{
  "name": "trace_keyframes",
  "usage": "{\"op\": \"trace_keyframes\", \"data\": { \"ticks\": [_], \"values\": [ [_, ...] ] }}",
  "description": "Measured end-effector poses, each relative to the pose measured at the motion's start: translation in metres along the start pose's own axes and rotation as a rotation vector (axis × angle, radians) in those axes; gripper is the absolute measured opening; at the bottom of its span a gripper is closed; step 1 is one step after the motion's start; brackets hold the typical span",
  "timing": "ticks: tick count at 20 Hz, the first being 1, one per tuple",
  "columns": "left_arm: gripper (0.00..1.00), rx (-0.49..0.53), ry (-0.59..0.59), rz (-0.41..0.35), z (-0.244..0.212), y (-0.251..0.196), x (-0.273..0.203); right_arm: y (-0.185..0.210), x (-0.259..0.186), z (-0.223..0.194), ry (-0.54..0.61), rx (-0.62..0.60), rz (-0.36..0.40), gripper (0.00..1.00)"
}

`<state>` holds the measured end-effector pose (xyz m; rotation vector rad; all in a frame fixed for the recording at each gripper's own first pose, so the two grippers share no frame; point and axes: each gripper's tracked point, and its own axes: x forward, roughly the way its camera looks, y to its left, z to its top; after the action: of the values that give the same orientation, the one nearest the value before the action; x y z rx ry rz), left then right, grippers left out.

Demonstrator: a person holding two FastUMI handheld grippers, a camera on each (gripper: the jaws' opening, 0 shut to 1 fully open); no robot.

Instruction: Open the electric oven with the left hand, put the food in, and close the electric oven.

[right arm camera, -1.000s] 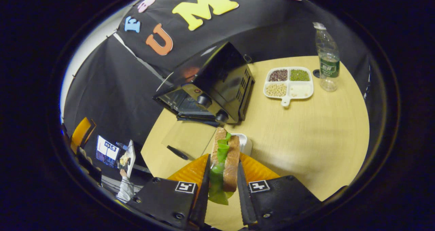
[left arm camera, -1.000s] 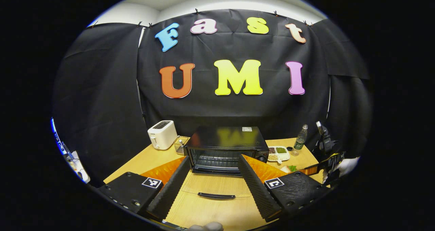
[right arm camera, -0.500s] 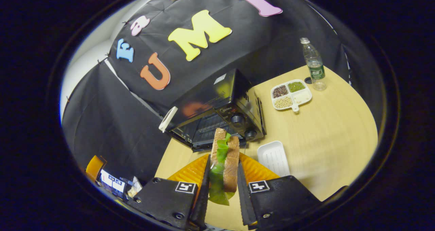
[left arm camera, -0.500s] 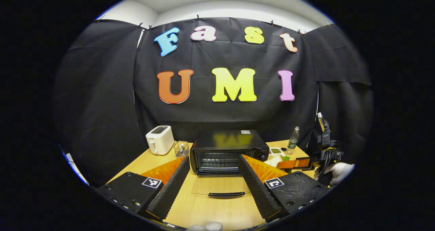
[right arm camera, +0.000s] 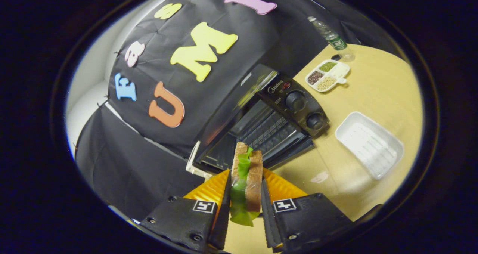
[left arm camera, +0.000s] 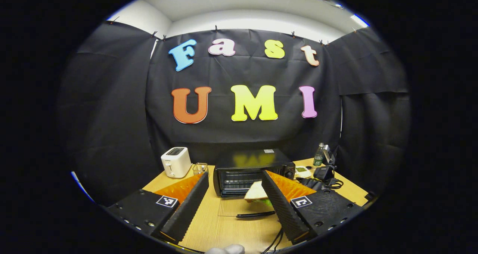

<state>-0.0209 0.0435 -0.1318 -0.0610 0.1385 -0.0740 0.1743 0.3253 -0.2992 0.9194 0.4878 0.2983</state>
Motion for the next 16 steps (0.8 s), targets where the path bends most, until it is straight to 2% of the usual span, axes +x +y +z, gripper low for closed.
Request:
{"op": "trace_keyframes", "data": {
  "ticks": [6, 10, 14, 16],
  "values": [
    [0.94, 0.002, 0.050, -0.009, -0.024, 0.009, 0.003, 0.003, 0.076, 0.003, -0.090, 0.105, -0.014, 0.34],
    [0.94, -0.006, 0.070, -0.009, -0.038, 0.014, 0.009, 0.002, 0.110, 0.008, -0.144, 0.156, 0.002, 0.34],
    [0.94, -0.033, 0.088, 0.005, -0.047, 0.020, 0.012, -0.007, 0.135, 0.006, -0.145, 0.150, -0.017, 0.33],
    [0.94, -0.049, 0.096, 0.008, -0.050, 0.020, 0.015, -0.010, 0.139, 0.007, -0.141, 0.097, -0.033, 0.34]
  ]
}}
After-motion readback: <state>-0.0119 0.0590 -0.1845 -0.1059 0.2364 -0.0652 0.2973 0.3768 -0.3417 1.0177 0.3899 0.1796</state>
